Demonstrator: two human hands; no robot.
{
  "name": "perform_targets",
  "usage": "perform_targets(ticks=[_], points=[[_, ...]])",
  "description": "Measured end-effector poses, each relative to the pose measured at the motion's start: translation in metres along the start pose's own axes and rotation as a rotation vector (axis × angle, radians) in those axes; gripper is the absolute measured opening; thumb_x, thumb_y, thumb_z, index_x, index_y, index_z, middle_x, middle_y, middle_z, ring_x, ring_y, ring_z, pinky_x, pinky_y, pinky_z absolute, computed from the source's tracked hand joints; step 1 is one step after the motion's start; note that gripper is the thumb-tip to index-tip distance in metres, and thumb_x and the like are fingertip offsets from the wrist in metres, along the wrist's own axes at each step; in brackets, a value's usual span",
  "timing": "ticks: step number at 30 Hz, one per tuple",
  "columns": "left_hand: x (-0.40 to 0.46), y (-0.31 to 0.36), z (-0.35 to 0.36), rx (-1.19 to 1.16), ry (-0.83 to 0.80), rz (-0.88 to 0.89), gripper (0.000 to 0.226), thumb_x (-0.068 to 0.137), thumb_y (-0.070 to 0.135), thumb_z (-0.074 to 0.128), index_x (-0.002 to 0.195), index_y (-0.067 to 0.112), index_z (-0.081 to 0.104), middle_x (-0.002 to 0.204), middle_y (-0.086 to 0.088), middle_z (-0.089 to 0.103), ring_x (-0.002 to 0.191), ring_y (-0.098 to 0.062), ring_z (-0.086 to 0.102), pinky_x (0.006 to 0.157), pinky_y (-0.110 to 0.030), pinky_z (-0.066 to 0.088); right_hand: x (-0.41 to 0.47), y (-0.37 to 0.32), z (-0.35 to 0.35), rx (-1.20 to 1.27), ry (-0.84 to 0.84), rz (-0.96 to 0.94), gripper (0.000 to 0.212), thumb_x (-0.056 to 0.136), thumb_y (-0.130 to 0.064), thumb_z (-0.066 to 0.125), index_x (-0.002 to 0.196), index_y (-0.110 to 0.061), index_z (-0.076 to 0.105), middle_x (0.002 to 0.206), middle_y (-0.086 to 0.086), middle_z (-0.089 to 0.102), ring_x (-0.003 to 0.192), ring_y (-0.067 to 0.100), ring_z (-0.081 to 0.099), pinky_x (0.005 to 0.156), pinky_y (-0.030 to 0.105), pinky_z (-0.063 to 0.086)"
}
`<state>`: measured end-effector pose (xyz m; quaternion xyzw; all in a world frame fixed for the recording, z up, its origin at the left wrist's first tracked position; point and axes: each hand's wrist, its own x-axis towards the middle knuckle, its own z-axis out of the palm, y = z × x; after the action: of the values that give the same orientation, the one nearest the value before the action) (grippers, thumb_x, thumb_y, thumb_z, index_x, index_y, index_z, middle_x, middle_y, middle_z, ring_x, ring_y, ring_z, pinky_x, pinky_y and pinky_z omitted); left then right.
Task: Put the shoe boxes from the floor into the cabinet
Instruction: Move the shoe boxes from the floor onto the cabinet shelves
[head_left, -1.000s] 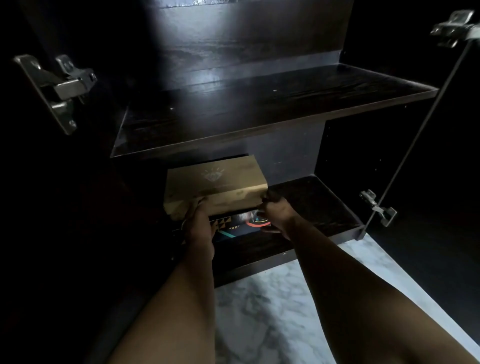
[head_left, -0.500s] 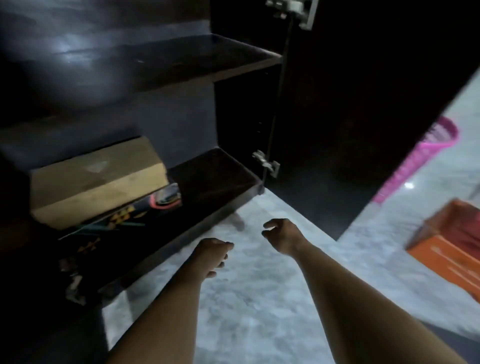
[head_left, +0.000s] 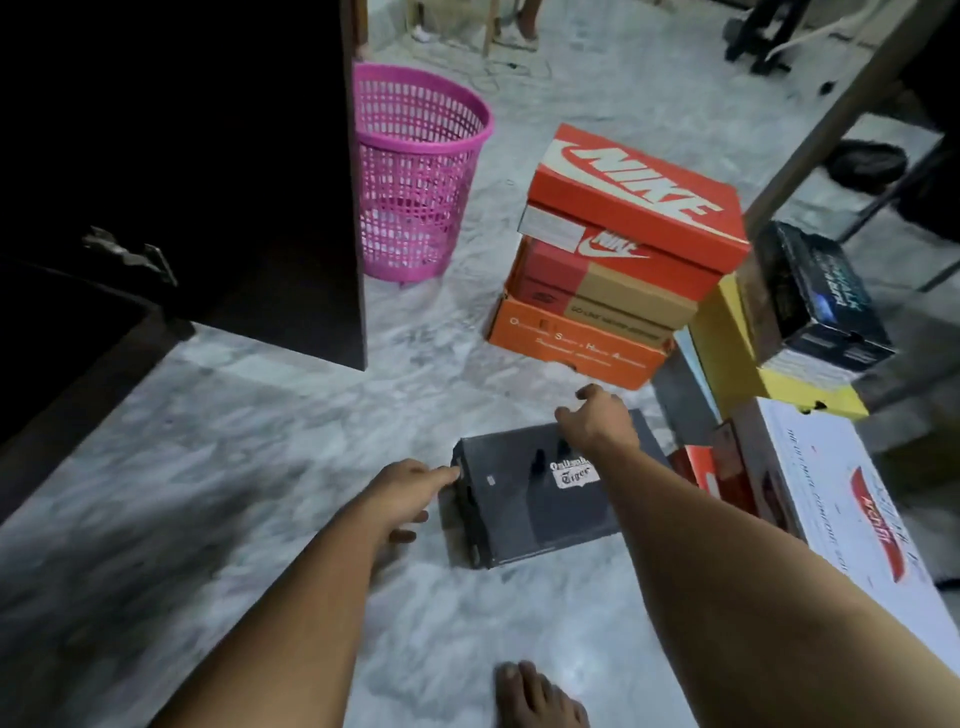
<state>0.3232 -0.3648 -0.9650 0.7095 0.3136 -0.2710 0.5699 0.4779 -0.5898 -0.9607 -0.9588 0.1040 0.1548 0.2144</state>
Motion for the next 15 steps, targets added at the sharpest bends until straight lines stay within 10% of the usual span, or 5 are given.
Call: perform_targets(ticks=[5,9,15], points=[[0.011,0.002,0.042,-0.007,-0.063,-0.024,0.038,0.089,0.056,0.065,0.111,0.031,0.048,0.119,0.005,0.057,0.111,-0.022,0.063,0.1,-0.046,0.054,0.012,0.087,0.0,-0.038,-0.045,0.203,0.129,0.05,-0.092,0.064,0.154,-0.023,0.03,0.154,0.016,0.039,0.14,0.043,0.041,0.114,0.059,0.038],[0.018,-0.006,0.058,-0.041,-0.069,0.018,0.016,0.097,0.046,0.06,0.107,0.036,0.053,0.098,0.015,0.062,0.093,-0.013,0.064,0.099,-0.039,0.053,-0.003,0.094,0.0,-0.111,-0.049,0.236,0.146,0.042,-0.091,0.074,0.159,-0.03,0.012,0.161,0.017,0.024,0.149,0.043,0.023,0.117,0.064,0.023],[0.037,-0.043,0.051,-0.203,0.135,0.05,0.065,0.09,0.036,0.073,0.145,0.023,0.042,0.134,-0.002,0.064,0.104,-0.021,0.061,0.089,-0.029,0.045,0.001,0.072,0.01,-0.01,-0.226,0.203,0.141,0.028,-0.089,0.079,0.14,-0.009,0.05,0.138,0.014,0.06,0.125,0.033,0.058,0.102,0.04,0.051]])
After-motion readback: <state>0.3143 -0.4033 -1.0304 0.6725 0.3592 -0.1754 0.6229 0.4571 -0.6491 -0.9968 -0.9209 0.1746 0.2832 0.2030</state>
